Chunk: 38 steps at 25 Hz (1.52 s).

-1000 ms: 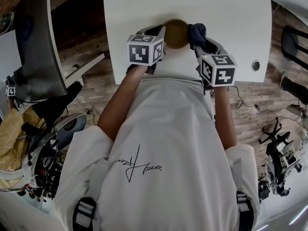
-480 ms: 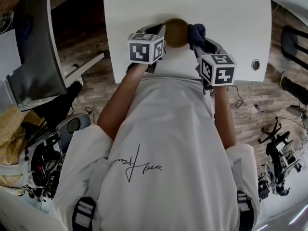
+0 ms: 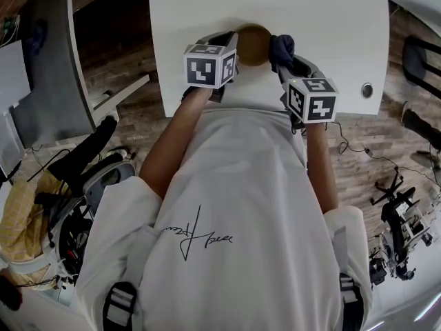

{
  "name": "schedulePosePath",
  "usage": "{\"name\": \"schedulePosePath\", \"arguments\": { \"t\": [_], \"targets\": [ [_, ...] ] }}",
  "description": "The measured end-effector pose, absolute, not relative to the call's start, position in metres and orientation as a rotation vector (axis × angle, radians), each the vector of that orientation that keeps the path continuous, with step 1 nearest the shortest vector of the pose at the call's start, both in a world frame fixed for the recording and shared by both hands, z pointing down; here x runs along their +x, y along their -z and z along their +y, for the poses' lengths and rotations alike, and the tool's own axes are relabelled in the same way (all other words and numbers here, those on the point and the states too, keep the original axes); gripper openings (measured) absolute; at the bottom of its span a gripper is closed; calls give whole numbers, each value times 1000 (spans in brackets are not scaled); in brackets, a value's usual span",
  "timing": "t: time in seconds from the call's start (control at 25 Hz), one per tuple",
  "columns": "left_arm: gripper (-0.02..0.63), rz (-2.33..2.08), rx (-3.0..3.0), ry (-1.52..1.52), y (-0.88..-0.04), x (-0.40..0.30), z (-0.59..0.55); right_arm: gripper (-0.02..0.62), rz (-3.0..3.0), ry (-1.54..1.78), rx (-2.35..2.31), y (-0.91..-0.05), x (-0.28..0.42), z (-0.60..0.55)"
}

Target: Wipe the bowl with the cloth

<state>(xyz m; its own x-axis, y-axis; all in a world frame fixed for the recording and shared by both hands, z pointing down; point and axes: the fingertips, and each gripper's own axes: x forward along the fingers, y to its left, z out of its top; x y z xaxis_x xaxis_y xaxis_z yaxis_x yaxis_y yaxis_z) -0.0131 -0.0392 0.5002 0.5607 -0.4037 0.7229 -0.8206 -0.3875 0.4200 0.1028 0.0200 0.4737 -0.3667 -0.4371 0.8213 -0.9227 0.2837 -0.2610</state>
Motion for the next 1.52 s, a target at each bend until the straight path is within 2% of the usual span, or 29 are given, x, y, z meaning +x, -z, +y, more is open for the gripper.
{"name": "schedulePosePath", "arguments": {
  "t": [1.52],
  "targets": [
    [9, -1000, 1986, -684, -502, -14, -38, 81, -1912, -1012, 1173, -479, 97, 51]
  ]
}}
